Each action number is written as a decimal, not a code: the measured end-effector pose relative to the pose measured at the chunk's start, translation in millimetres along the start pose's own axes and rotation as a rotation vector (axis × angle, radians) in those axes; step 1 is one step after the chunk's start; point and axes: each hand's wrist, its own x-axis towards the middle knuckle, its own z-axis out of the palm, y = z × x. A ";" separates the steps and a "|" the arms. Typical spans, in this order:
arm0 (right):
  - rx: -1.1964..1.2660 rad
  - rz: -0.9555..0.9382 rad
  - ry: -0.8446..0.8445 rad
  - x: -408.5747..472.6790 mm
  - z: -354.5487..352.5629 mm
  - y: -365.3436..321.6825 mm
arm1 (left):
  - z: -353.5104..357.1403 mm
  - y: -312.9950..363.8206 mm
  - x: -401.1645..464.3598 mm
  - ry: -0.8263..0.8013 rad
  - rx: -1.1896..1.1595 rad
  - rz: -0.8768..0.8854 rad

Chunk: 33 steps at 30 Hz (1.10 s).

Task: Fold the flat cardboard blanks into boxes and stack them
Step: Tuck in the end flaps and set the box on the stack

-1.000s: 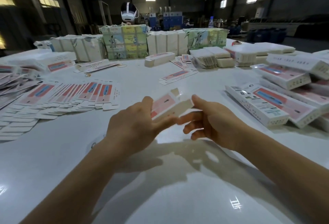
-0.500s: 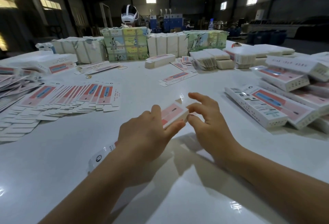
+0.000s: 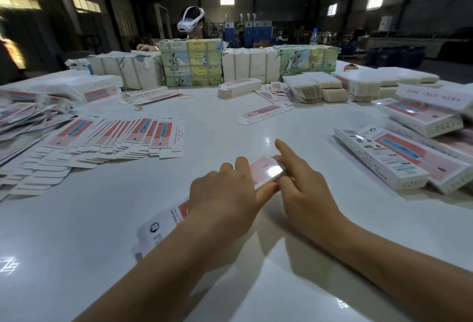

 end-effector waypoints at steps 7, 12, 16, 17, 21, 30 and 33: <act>0.086 0.008 -0.005 2.7 -5.0 -4.2 | 1.8 -6.9 2.3 0.009 -0.026 -0.012; 0.694 0.388 -0.026 19.2 -19.1 1.0 | -2.7 -8.8 2.5 0.011 -0.026 -0.032; 1.141 0.565 -0.211 22.0 -15.5 1.6 | -2.7 -0.8 0.3 0.030 -0.001 0.004; 1.058 0.523 -0.192 21.5 -13.7 2.9 | -1.9 0.6 -0.4 0.025 0.005 0.010; 0.634 0.282 -0.057 13.9 -9.4 4.7 | 1.2 7.1 -1.2 0.067 0.060 0.022; 0.050 -0.007 -0.010 5.8 -4.8 -0.1 | 2.7 9.5 -2.7 0.121 0.152 0.021; 0.519 0.272 -0.052 15.0 -11.7 -1.7 | 1.4 6.1 -2.6 0.112 0.145 0.021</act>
